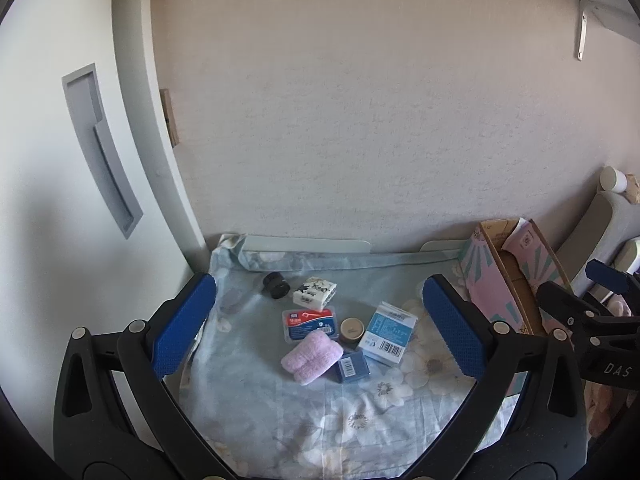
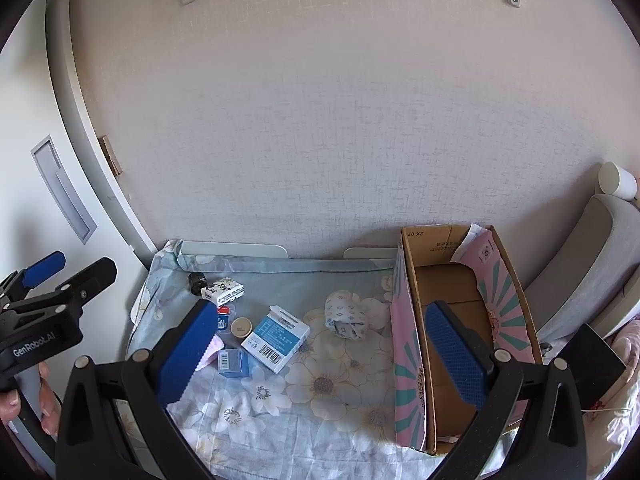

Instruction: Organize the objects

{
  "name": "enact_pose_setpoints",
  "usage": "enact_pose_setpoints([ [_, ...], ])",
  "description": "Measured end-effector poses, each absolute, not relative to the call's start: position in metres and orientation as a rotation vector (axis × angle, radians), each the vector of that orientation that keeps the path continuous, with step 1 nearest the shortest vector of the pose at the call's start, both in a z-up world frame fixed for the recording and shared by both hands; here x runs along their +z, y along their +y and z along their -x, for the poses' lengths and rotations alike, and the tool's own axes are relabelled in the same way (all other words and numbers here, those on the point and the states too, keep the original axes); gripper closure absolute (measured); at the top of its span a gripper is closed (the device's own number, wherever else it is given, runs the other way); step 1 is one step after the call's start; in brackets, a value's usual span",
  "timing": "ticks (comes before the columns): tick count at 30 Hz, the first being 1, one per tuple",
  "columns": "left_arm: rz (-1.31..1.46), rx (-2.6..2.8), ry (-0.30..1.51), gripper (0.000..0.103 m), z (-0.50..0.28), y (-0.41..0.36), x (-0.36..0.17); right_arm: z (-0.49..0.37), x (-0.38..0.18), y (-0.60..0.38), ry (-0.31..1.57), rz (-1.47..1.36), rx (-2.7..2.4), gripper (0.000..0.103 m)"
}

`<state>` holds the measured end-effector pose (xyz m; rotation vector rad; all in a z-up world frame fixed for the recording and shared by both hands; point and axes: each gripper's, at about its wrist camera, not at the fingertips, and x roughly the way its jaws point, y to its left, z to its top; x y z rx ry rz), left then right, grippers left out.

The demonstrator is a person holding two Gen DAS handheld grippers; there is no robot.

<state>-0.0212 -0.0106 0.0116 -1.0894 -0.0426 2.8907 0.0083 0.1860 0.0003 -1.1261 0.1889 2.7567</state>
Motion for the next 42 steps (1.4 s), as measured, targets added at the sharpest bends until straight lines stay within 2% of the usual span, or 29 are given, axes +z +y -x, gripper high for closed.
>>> enact_pose_setpoints([
  [42,1.112,2.901,-0.026,0.0,0.017,-0.017,0.018,-0.011,0.008,0.179,0.185,1.095,2.777,0.001],
])
